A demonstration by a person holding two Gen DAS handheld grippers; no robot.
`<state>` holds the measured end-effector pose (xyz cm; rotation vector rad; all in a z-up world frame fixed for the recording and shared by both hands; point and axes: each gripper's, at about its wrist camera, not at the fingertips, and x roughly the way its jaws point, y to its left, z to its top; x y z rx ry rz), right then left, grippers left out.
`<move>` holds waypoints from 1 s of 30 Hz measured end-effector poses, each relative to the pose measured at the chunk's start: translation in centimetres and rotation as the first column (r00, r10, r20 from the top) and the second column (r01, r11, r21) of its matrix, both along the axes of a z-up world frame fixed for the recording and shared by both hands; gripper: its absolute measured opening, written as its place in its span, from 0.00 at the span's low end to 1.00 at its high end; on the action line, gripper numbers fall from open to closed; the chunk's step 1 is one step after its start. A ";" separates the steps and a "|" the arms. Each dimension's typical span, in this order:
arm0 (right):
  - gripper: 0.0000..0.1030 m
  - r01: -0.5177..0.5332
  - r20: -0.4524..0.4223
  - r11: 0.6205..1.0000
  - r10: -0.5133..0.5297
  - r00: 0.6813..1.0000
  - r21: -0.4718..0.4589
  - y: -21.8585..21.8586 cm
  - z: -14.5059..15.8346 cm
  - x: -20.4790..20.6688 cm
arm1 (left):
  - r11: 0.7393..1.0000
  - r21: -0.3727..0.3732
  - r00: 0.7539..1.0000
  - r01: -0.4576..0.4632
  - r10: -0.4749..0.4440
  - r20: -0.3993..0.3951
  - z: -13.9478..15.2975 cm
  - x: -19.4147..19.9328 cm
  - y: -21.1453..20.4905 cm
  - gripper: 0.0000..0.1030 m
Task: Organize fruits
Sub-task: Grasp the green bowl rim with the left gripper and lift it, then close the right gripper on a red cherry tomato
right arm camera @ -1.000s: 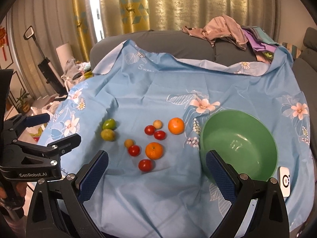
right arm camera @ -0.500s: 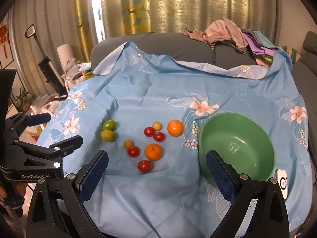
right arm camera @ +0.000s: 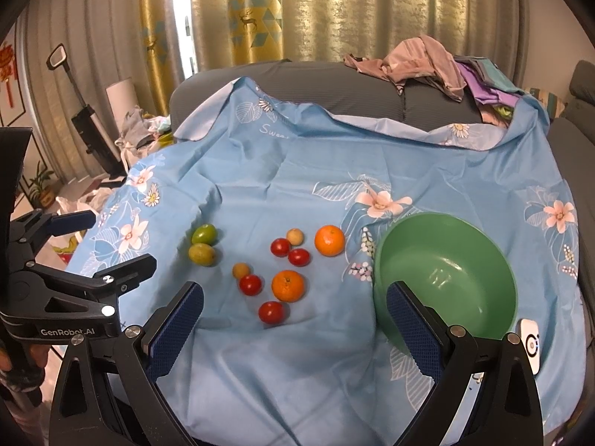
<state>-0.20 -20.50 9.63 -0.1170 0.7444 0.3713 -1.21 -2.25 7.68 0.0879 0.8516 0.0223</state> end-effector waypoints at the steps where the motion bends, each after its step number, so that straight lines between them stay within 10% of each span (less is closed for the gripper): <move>1: 0.96 -0.001 0.000 1.000 0.001 1.000 0.000 0.0 0.0 0.0 | 1.000 -0.001 1.000 0.000 0.000 0.001 0.0 0.0 0.0 0.99; 21: 0.96 -0.002 -0.008 1.000 0.002 1.000 0.006 -0.2 0.0 0.3 | 0.999 -0.034 1.000 0.001 -0.002 -0.021 -1.1 0.7 0.7 0.99; 30: 0.96 -0.084 -0.129 0.991 0.097 0.987 0.103 -1.2 -4.7 1.6 | 0.994 -0.111 0.991 -0.015 0.000 -0.133 -6.2 1.3 2.9 0.99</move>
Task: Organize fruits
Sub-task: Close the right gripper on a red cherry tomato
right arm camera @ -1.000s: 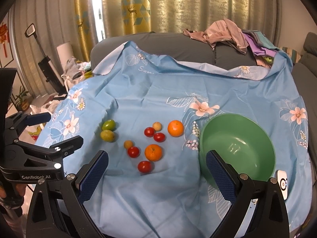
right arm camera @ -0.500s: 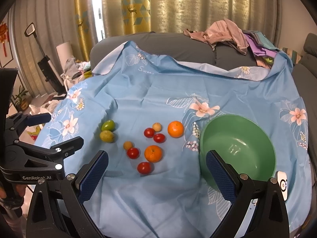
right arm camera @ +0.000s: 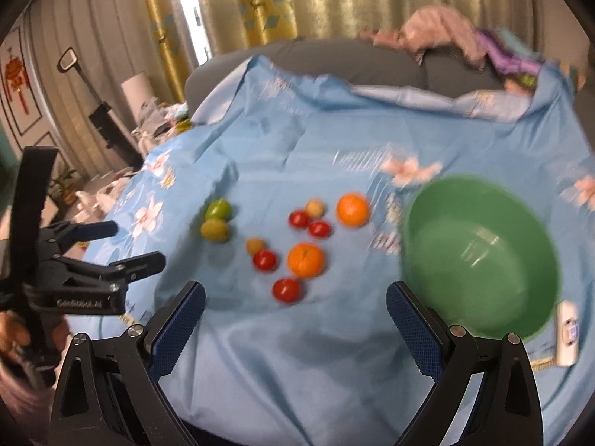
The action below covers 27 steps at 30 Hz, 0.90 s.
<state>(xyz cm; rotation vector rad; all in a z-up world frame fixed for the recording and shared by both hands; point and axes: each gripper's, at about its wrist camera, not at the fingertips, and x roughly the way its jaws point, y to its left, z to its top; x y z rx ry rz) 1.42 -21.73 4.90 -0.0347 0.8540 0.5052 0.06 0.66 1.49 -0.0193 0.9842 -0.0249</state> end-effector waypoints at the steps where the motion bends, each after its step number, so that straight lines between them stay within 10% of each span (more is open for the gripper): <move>1: 0.95 -0.006 -0.018 1.000 0.006 1.000 0.007 0.0 -0.6 0.1 | 1.000 -0.019 1.000 0.003 -0.004 -0.016 -0.7 0.1 0.1 0.99; 13: 0.65 -0.098 -0.111 0.995 0.101 0.989 0.030 2.3 -5.8 2.2 | 0.979 -0.178 0.994 0.096 -0.102 -0.027 -3.6 3.0 -1.5 0.97; 27: 0.43 -0.137 -0.159 0.990 0.141 0.977 0.033 3.6 -8.2 4.7 | 0.956 -0.238 0.975 0.171 -0.199 -0.101 -6.8 7.5 -4.5 0.47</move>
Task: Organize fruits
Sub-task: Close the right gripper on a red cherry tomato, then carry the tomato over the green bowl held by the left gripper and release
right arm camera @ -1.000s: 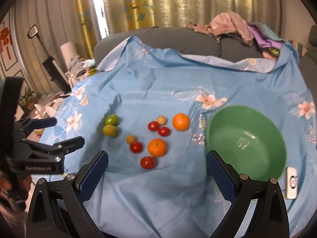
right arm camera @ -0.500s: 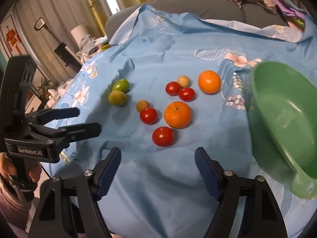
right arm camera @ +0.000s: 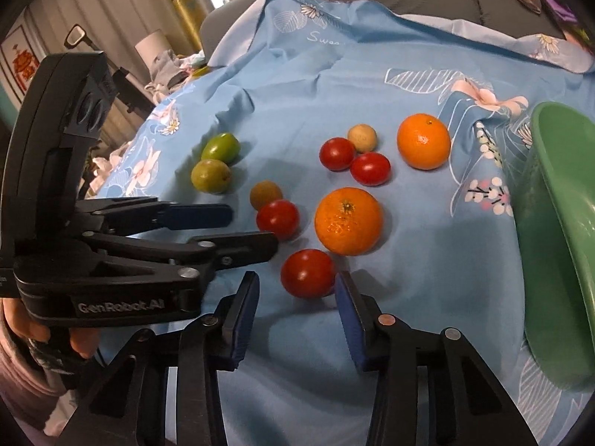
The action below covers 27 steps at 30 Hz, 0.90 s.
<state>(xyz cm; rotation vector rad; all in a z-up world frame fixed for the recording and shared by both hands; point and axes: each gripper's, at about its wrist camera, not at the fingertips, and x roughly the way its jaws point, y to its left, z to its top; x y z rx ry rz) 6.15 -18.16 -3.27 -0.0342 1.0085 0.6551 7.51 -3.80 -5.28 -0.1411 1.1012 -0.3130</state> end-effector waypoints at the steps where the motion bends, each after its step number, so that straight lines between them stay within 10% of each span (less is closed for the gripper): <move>1: 0.42 0.000 -0.001 1.000 0.000 1.000 0.001 0.0 0.0 0.1 | 1.000 -0.005 1.000 0.009 -0.009 -0.001 -0.1 0.2 -0.2 0.44; 10: 0.40 -0.011 -0.019 1.000 0.011 1.000 0.012 -0.1 -0.5 0.6 | 0.998 0.044 0.999 0.034 -0.035 0.034 -0.5 1.7 -1.4 0.28; 27: 0.32 -0.006 0.007 0.997 0.006 1.000 0.072 -0.6 1.1 0.0 | 1.000 -0.009 0.995 0.028 -0.027 0.095 2.5 -0.1 0.2 0.27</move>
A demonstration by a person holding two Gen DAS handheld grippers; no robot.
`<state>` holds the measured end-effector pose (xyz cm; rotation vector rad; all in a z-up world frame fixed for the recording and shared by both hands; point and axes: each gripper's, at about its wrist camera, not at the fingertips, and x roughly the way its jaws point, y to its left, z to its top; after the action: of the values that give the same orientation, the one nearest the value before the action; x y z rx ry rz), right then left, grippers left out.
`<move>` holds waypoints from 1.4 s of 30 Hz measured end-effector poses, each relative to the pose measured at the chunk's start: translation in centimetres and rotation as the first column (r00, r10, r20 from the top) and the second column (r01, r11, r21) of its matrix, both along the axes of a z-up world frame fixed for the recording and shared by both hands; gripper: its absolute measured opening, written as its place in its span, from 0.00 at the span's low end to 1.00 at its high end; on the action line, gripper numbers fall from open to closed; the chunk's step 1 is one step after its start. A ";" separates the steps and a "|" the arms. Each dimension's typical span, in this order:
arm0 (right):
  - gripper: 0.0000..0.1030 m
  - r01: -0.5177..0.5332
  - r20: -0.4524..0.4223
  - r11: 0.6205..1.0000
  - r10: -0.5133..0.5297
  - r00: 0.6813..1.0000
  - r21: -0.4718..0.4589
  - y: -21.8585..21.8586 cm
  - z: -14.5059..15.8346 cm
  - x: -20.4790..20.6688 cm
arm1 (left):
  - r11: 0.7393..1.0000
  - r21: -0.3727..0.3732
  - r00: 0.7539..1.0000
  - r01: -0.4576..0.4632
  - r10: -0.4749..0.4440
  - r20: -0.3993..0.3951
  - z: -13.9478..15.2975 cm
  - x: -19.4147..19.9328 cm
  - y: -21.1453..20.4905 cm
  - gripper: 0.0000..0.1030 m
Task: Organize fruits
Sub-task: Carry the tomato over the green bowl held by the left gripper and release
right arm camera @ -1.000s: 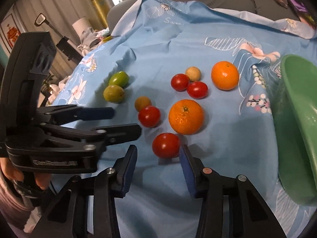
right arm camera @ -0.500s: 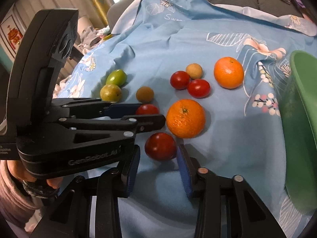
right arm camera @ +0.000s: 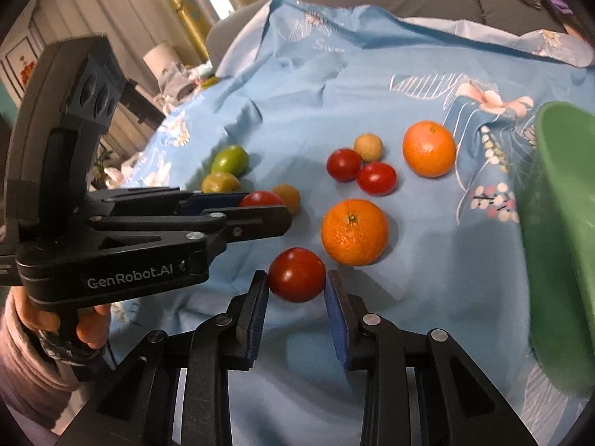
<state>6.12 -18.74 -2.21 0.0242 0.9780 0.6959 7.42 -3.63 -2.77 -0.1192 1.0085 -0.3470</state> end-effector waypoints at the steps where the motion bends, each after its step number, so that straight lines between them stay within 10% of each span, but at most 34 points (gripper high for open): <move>1: 0.32 0.004 0.006 1.000 -0.004 1.000 0.007 -0.2 0.4 -0.2 | 1.000 -0.005 1.000 0.003 -0.003 0.006 0.4 -0.2 0.0 0.27; 22: 0.32 0.266 0.207 0.951 -0.296 0.933 0.158 -12.1 8.3 -2.7 | 0.977 0.016 0.966 0.212 -0.212 0.151 7.9 0.8 -11.6 0.27; 42: 0.32 0.455 0.182 0.885 -0.465 0.866 0.096 -19.2 5.5 -1.8 | 0.940 0.133 0.947 0.314 -0.321 0.033 4.2 4.2 -21.0 0.29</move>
<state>4.30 -37.95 3.34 0.2227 0.7209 0.2713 11.63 -24.61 1.38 0.1699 0.9937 -0.5767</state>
